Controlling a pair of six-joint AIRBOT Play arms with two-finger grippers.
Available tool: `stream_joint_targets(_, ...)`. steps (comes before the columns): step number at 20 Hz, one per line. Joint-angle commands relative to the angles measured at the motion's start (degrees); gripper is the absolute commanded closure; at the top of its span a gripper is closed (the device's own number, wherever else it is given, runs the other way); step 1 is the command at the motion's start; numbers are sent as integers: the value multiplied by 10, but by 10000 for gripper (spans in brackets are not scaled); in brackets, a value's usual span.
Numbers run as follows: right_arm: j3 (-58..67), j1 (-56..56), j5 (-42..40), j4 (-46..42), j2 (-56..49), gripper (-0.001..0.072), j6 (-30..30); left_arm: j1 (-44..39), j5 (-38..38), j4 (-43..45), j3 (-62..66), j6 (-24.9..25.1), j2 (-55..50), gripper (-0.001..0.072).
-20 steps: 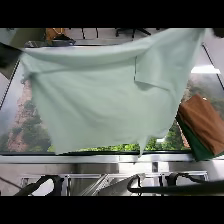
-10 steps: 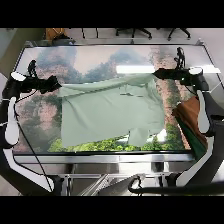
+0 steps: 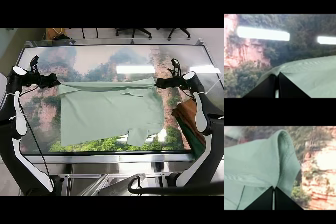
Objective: Fold the shirts.
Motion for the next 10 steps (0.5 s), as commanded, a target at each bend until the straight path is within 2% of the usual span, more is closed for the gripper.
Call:
stream_joint_targets(1, -3, 0, 8, -35, -2, 698, 14, -5, -20, 65, -25, -11, -4, 695)
stream_joint_targets(5, -3, 0, 10, -35, -2, 697, 12, -23, 15, 65, -52, 7, -4, 695)
stream_joint_targets(10, -3, 0, 20, -35, -2, 695, 10, -28, 4, 65, -52, 7, -4, 690)
